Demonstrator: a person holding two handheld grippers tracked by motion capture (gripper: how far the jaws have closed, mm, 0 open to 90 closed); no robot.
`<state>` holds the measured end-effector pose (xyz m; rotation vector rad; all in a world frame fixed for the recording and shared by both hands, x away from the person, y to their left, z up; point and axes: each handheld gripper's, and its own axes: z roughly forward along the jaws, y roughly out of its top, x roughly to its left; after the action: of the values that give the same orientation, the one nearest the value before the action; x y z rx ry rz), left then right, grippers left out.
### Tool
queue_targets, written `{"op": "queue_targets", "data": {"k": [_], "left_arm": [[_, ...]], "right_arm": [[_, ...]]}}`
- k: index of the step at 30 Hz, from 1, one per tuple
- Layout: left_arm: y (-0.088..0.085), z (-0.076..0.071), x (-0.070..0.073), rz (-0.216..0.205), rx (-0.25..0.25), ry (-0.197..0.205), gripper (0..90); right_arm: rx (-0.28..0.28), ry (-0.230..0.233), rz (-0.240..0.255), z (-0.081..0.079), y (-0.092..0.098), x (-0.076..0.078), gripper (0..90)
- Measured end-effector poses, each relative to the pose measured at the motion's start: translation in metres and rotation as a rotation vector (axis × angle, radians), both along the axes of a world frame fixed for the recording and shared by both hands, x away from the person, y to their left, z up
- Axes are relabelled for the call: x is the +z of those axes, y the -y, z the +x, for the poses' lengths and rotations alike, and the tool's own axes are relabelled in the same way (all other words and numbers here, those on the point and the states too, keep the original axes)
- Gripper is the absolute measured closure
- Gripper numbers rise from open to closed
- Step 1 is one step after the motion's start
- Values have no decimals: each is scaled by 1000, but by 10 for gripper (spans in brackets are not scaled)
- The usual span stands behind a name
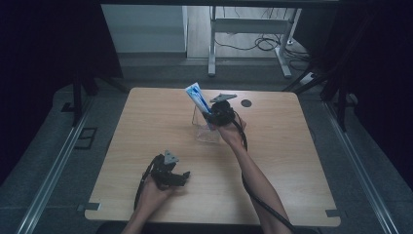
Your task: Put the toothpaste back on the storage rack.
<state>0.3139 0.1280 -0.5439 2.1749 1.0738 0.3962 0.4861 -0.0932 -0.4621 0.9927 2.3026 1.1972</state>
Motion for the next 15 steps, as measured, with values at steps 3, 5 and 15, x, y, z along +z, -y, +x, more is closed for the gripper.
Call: {"op": "queue_targets", "data": {"k": [3,5,15], "left_arm": [[0,0,0,0,0,0,131],[0,0,0,0,0,0,131],[0,0,0,0,0,0,131]], "right_arm": [[2,-7,3,0,1,0,705],[5,-11,3,1,1,0,702],[28,-35,-37,2,0,-1,689]]}}
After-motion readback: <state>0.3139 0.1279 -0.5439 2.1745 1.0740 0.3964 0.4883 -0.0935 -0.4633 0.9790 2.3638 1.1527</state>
